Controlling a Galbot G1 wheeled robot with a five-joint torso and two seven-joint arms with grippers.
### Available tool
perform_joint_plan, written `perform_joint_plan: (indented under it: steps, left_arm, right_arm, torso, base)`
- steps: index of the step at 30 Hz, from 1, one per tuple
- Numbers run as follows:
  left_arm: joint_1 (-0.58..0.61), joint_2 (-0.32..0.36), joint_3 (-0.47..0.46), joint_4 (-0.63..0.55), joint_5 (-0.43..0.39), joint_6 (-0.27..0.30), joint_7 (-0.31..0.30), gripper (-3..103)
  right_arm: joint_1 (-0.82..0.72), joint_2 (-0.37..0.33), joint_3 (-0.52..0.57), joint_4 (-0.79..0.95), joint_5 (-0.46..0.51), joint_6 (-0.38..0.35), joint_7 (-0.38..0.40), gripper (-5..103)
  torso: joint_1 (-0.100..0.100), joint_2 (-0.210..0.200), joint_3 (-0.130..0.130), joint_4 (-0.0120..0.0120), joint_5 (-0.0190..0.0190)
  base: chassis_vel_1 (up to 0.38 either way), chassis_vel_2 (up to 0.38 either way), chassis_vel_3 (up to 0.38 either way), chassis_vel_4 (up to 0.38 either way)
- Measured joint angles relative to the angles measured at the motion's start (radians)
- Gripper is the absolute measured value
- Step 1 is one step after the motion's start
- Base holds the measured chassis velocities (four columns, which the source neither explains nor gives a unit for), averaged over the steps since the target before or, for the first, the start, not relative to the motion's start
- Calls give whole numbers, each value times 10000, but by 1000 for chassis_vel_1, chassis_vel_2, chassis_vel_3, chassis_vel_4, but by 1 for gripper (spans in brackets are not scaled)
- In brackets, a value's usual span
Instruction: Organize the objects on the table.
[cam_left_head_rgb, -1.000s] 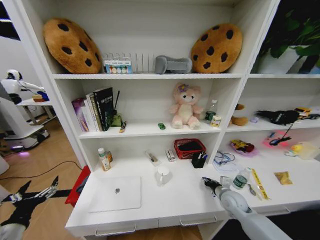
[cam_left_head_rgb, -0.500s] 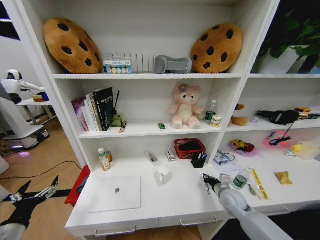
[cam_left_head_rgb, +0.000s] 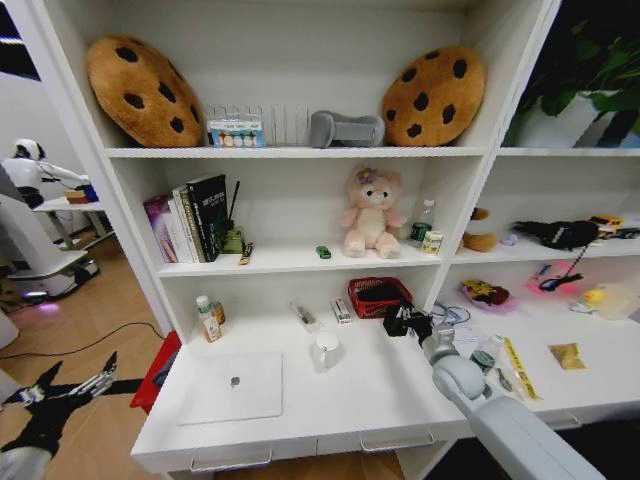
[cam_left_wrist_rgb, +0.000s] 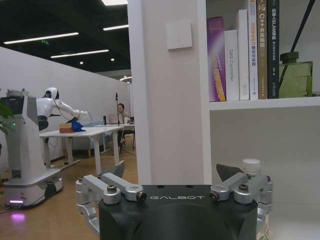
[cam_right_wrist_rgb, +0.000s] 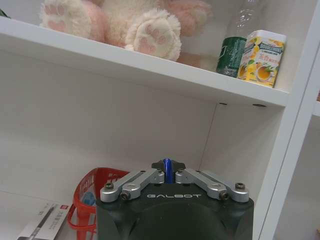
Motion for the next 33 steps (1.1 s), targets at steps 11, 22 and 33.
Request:
perform_joint_plan:
  steps: [11, 22, 33]
  left_arm:
    - [0, 0, -1, 0, 0, 0, -1, 100]
    - [0, 0, -1, 0, 0, 0, -1, 100]
    - [-1, 0, -1, 0, 0, 0, -1, 100]
  right_arm:
    - [3095, 946, -1737, -3192, -3, 875, -258, 5]
    - [3610, 1342, -2244, -4329, -113, 1143, -353, 5]
    - [2842, 1003, -1806, -3518, -57, 1057, -247, 30]
  torso:
    - [1, -1, 1, 3, 0]
    - [0, -1, 0, 0, 0]
    - [0, 0, -1, 0, 0]
  base:
    - [0, 0, 0, 0]
    - [0, 0, 0, 0]
    - [0, 0, 0, 0]
